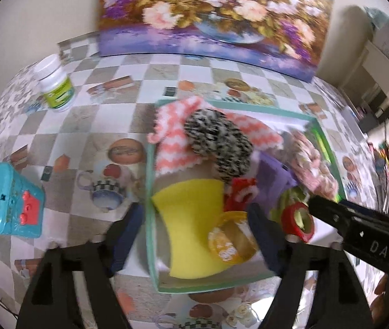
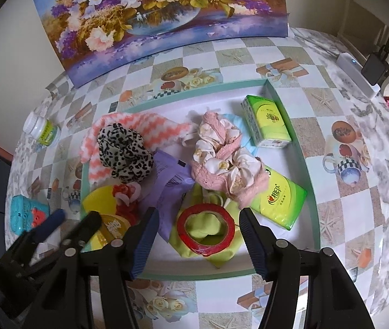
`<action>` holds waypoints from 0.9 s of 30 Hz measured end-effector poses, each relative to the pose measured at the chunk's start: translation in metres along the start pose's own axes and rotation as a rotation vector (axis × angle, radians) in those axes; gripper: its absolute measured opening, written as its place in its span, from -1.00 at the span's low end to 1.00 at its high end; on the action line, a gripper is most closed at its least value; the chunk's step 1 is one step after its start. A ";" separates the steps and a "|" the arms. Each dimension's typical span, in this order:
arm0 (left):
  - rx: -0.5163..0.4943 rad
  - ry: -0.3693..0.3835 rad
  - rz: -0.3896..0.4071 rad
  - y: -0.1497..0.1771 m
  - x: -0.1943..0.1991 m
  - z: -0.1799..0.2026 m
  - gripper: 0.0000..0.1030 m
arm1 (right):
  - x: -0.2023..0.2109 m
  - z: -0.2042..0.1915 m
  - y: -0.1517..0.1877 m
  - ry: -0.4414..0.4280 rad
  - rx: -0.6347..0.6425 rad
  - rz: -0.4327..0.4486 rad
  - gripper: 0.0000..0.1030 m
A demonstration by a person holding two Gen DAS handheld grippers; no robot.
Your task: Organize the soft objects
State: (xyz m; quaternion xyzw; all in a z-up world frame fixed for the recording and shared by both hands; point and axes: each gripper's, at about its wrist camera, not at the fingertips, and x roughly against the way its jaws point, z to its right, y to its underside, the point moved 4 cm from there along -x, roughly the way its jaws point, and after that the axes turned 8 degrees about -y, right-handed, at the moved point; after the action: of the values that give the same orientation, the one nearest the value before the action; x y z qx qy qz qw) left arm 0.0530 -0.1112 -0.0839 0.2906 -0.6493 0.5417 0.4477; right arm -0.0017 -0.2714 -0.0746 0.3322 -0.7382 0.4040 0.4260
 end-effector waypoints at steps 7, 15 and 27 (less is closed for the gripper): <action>0.058 -0.104 0.014 -0.002 -0.003 -0.027 0.82 | -0.006 0.002 0.000 0.058 0.010 -0.008 0.91; 0.092 -0.133 -0.014 -0.002 -0.009 -0.039 0.83 | -0.006 0.001 0.000 0.083 0.021 0.009 1.00; 0.029 -0.202 -0.009 0.012 0.007 -0.045 0.83 | -0.001 -0.019 0.018 0.094 0.081 0.011 1.00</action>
State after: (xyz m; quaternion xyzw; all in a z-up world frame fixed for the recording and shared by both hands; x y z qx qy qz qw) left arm 0.0517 -0.0644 -0.0826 0.3532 -0.6820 0.5169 0.3781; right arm -0.0094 -0.2466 -0.0753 0.3255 -0.7023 0.4510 0.4443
